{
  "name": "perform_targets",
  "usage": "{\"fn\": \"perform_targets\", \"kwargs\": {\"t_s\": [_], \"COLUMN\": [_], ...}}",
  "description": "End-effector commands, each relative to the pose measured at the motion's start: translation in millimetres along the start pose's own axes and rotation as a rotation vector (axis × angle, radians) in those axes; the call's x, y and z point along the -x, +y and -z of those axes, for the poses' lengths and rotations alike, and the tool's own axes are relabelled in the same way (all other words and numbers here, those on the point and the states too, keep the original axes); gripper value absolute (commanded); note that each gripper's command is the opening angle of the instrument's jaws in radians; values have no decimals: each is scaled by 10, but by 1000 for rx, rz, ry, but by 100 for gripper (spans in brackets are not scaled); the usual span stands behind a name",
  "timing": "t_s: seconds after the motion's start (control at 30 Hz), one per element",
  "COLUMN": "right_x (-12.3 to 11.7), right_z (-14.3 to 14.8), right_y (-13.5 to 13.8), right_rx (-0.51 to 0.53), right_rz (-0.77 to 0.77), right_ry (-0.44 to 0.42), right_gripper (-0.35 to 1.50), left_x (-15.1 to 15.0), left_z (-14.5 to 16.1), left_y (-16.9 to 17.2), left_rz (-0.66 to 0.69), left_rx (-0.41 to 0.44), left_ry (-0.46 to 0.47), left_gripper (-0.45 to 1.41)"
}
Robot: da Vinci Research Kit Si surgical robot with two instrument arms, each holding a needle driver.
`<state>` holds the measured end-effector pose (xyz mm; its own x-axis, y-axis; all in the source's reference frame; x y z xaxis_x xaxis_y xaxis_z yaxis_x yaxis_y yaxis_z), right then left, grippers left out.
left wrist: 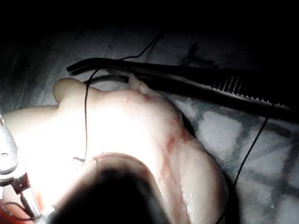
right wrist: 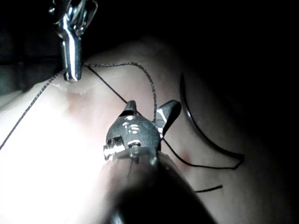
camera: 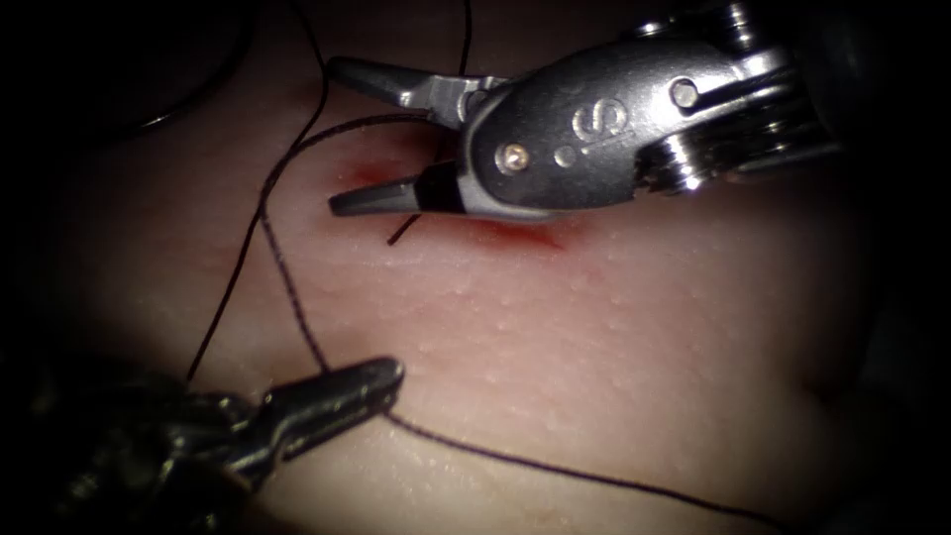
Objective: Wound Closure
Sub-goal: Right gripper grasps suture
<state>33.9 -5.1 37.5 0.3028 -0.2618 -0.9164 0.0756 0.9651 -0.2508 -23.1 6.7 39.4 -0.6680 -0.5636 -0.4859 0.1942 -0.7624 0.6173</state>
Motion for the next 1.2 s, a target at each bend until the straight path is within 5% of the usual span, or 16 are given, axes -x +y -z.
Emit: {"fn": "perform_targets", "kwargs": {"t_s": [0.03,0.13,0.23,0.5,0.63,0.8,1.2], "right_x": [-2,-5,-6,-18,-21,-18,-25], "right_z": [-2,3,5,4,2,6,-4], "right_y": [-2,-1,0,4,2,0,-6], "right_rx": [-6,-4,4,-6,-15,-6,-16], "right_rz": [-1,8,6,32,146,225,304], "right_ry": [6,14,18,84,211,311,385], "right_gripper": [88,61,61,88,100,100,98], "left_x": [-6,-6,-6,-4,-4,-5,-11], "left_z": [-4,-4,-5,-5,-5,-2,3], "left_y": [8,8,8,6,4,1,-5], "left_rz": [3,3,3,4,6,8,20], "left_rx": [4,3,3,4,3,0,-2], "left_ry": [2,1,1,3,10,35,73], "left_gripper": [-45,-45,-45,-45,-45,-45,-45]}}
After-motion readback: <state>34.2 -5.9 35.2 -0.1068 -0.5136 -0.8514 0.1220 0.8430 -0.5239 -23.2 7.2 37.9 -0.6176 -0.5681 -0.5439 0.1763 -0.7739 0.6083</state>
